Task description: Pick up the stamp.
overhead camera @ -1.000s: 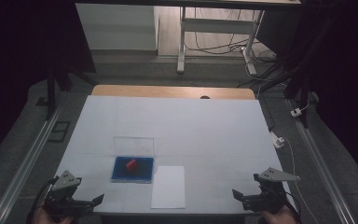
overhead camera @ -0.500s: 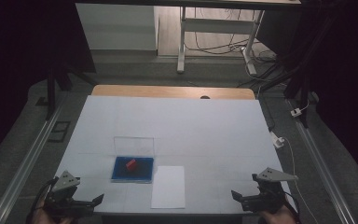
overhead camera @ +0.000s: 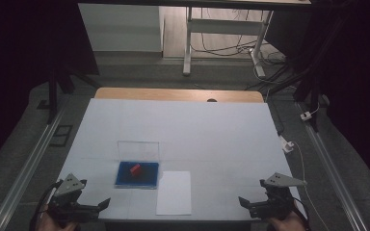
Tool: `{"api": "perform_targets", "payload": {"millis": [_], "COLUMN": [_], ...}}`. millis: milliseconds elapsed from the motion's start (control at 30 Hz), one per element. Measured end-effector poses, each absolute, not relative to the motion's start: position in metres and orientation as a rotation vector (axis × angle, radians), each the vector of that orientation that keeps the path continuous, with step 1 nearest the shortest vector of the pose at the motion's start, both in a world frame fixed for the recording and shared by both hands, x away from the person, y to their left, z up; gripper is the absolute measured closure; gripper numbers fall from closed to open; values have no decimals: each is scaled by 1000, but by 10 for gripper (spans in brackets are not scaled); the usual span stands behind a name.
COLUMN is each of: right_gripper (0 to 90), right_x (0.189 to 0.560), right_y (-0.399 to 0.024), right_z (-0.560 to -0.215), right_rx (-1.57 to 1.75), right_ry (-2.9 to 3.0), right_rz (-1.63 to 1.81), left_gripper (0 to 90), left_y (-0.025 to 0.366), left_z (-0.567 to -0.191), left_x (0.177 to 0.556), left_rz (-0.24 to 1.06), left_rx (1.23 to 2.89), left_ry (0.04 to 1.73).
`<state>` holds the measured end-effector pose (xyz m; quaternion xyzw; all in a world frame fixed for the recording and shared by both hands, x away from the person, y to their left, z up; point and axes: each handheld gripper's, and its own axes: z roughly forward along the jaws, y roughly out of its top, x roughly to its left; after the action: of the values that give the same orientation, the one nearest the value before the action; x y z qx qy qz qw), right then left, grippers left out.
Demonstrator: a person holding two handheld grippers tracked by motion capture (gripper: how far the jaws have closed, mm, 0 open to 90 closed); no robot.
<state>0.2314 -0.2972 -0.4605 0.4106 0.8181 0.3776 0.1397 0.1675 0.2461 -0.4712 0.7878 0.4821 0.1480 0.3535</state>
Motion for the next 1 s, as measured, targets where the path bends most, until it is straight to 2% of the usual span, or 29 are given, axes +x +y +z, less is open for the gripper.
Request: {"api": "perform_targets", "payload": {"millis": [467,1000], "right_gripper": [0,0], "right_x": [233,234], "right_y": [-297,-296], "right_z": [-461,-462], "right_rx": [1192,1196], "right_ry": [2378,2392], "right_rz": [1086,1077], "left_gripper": [0,0], "left_y": [234,221], "left_z": [-472,-481], "left_x": [185,213], "left_rz": [320,262], "left_rx": [2044,2065], "left_ry": [1128,1082]}}
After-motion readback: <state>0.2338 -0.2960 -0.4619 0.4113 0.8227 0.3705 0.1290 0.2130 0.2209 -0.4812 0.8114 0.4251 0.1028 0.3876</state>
